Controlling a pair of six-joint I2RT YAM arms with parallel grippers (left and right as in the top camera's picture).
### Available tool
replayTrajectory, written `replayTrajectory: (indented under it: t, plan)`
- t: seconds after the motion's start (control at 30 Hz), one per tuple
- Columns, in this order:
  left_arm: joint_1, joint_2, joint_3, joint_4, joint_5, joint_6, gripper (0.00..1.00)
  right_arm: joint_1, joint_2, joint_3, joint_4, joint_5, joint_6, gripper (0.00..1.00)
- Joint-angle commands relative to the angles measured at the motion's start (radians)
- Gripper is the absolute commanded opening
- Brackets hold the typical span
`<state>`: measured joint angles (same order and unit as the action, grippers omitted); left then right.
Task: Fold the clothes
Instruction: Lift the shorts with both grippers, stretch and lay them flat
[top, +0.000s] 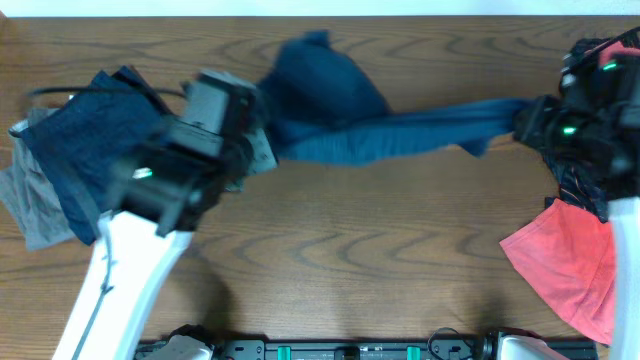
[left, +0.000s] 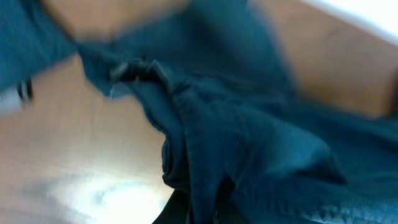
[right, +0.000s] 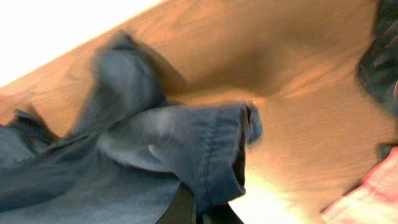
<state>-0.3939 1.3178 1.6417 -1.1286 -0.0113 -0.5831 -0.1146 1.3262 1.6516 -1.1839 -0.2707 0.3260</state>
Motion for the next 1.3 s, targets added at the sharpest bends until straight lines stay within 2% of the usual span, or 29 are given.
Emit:
replayTrajectory:
  t: [0.0,0.17,0.27,0.53,0.73,1.0,1.17,1.27]
  plan:
    - [0.031,-0.020,0.215,-0.008,-0.035,0.109,0.06,-0.010,-0.009,0.189,-0.064,0.062,-0.066,0.01]
    - [0.079,-0.023,0.467,0.005,-0.035,0.146,0.06,-0.010,-0.009,0.422,-0.142,0.138,-0.080,0.01]
    - [0.103,-0.028,0.542,0.021,-0.035,0.149,0.06,-0.010,-0.009,0.529,-0.145,0.207,-0.080,0.01]
    - [0.109,0.015,0.544,0.025,-0.035,0.164,0.06,-0.010,0.023,0.590,-0.123,0.256,-0.089,0.01]
    - [0.109,0.153,0.542,0.090,-0.036,0.233,0.06,-0.010,0.173,0.590,-0.095,0.283,-0.103,0.01]
    - [0.139,0.433,0.542,0.389,-0.035,0.239,0.06,-0.016,0.392,0.590,0.187,0.293,-0.047,0.01]
    - [0.188,0.514,0.543,0.590,-0.035,0.238,0.06,-0.060,0.400,0.598,0.418,0.295,0.056,0.01]
    - [0.229,0.509,0.552,0.685,-0.035,0.238,0.06,-0.107,0.379,0.642,0.478,0.301,0.119,0.01]
